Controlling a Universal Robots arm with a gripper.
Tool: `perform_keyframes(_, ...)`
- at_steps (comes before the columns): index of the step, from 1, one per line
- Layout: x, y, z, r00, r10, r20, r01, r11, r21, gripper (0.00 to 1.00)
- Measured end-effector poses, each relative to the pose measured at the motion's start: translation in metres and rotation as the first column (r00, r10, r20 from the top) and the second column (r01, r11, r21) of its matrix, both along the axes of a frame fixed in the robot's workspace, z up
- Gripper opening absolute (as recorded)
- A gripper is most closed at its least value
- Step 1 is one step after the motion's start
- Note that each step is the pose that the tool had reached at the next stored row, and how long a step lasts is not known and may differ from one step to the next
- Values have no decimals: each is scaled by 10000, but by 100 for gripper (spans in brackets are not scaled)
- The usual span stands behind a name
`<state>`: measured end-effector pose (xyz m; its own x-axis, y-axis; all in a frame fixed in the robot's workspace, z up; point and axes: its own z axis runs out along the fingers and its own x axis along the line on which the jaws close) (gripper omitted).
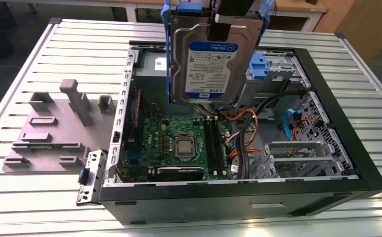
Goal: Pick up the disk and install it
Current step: 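Pick up the disk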
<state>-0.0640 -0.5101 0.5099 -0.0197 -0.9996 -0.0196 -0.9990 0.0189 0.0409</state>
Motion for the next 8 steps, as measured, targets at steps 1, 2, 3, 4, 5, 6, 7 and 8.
perform_keyframes(1, 0, -21, 0, 10000, 0, 0, 0, 10000, -1, 35)
perform_keyframes(2, 0, -42, -1, 10000, 0, 0, 0, 10000, 0, 35)
perform_keyframes(3, 0, -62, -1, 10000, 0, 0, 0, 10000, 0, 35)
perform_keyframes(4, 0, -81, -1, 10000, 0, 0, 0, 10000, -3, 35)
perform_keyframes(5, 0, -97, -1, 10000, 0, 0, 0, 10000, -4, 35)
perform_keyframes(6, 0, -111, -1, 10000, 0, 0, 0, 10000, -6, 35)
perform_keyframes(7, 0, -122, -1, 10000, 1, 1, -1, 10000, -7, 35)
perform_keyframes(8, -1, -127, -1, 10000, 0, 0, 0, 10000, -8, 35)
